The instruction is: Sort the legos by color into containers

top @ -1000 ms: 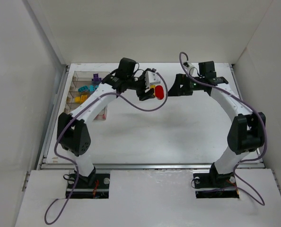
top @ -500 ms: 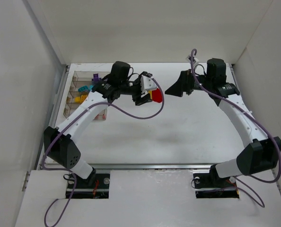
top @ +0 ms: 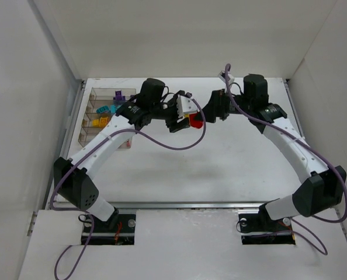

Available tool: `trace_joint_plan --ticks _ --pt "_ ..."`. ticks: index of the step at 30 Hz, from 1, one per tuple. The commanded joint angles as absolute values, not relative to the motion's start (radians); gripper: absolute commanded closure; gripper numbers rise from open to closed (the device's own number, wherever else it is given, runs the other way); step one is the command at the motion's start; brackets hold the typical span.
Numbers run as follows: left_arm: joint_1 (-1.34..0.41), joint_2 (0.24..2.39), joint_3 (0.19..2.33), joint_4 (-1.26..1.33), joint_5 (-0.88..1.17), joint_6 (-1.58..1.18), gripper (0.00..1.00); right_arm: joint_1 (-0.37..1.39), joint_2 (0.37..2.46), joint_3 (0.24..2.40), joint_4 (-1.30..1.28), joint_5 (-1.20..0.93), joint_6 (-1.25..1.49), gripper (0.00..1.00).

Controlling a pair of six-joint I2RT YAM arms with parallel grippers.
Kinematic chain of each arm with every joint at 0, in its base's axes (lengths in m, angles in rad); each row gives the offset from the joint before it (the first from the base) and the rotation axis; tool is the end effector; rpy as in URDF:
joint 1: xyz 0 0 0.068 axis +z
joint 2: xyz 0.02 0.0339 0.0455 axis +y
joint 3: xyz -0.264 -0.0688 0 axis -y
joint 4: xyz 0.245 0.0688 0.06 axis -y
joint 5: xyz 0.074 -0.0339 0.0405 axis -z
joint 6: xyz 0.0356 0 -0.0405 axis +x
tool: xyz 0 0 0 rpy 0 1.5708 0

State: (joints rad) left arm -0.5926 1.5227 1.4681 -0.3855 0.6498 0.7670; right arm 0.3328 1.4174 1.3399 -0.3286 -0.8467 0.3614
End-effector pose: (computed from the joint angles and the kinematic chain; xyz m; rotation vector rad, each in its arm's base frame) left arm 0.2765 -0.2121 0.3801 1.5189 1.2294 -0.5357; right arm 0.2920 0.1292 0.3767 -0.5557 1.9760 1.2746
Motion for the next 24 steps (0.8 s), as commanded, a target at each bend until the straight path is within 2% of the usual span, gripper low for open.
trace_joint_plan --ticks 1,6,8,9,10,11,13,14,19,24 --pt "-0.600 1.460 1.502 -0.356 0.650 0.739 1.00 0.365 1.440 1.355 -0.278 -0.796 0.387 0.00" --pt "-0.600 1.460 1.493 -0.356 0.629 0.739 1.00 0.365 1.489 1.365 -0.290 -0.796 0.367 0.02" --pt "-0.600 1.460 1.493 -0.356 0.629 0.739 1.00 0.365 1.505 1.376 -0.290 -0.808 0.358 0.10" --pt "-0.600 1.460 1.493 -0.356 0.629 0.739 1.00 0.365 1.517 1.376 -0.281 -0.839 0.357 0.24" --pt "-0.600 1.460 1.493 -0.356 0.620 0.739 1.00 0.365 1.517 1.376 -0.281 -0.857 0.357 0.25" --pt "-0.600 1.460 1.493 -0.356 0.620 0.739 1.00 0.365 1.531 1.385 -0.264 -0.876 0.367 0.49" --pt "-0.600 1.460 1.493 -0.356 0.607 0.739 1.00 0.365 1.545 1.394 -0.255 -0.899 0.379 0.75" --pt "-0.600 1.460 1.493 -0.356 0.597 0.739 1.00 0.365 1.554 1.394 -0.246 -0.899 0.379 1.00" --pt "-0.565 1.460 1.445 -0.356 0.575 0.727 1.00 0.365 1.554 1.405 -0.235 -0.887 0.388 1.00" --pt "-0.457 1.451 1.393 -0.356 0.575 0.683 1.00 0.318 1.563 1.405 -0.224 -0.804 0.445 1.00"
